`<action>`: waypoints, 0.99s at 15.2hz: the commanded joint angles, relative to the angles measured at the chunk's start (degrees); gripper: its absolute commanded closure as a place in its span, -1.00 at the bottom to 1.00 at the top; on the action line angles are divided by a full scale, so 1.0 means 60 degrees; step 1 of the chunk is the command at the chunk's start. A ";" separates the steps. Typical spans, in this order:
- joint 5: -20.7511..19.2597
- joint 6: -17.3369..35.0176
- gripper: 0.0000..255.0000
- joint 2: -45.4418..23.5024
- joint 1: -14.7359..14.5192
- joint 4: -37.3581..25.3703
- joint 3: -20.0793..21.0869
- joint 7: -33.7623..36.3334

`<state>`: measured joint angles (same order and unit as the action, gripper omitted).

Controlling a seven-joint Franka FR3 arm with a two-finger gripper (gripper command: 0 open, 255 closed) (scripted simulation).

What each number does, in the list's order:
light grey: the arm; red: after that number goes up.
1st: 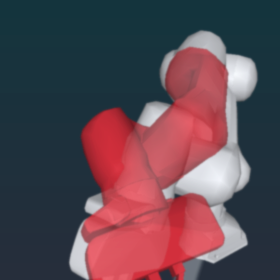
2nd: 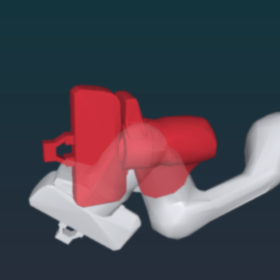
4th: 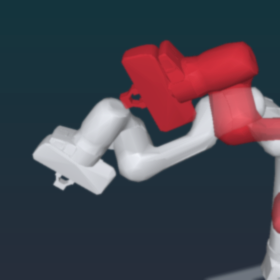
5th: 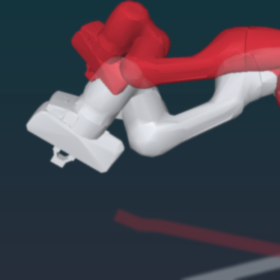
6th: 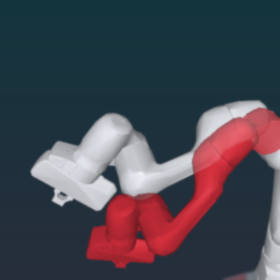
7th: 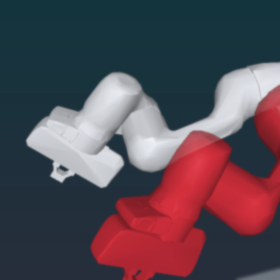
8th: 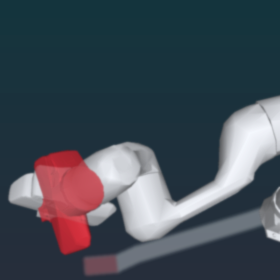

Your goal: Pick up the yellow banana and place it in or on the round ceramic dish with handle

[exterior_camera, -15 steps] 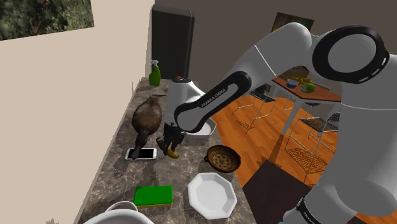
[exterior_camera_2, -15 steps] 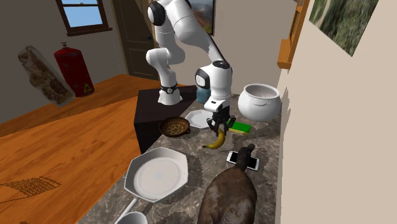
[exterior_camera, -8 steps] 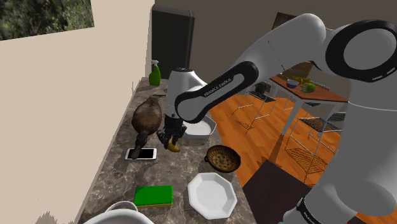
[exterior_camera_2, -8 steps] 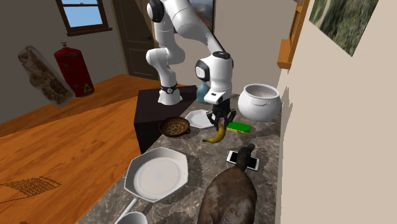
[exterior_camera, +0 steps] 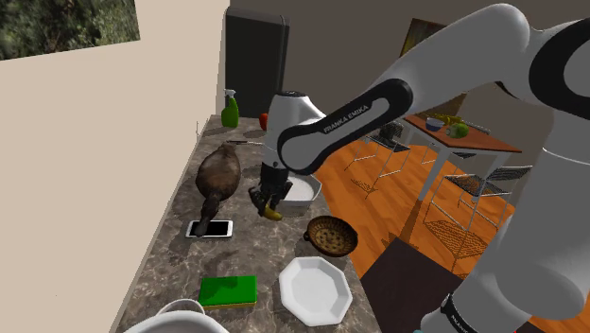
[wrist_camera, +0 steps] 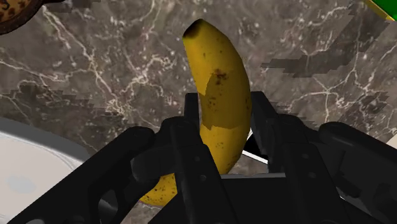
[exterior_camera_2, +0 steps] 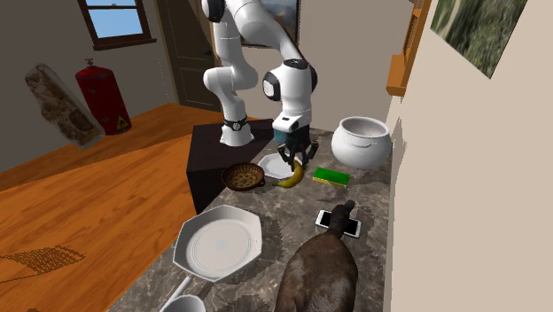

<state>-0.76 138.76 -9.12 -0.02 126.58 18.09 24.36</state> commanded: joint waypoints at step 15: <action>0.1907 0.0268 1.00 0.5124 0.0802 0.5449 -0.1311 -0.3611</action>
<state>10.41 140.74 19.27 4.55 157.13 11.19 4.23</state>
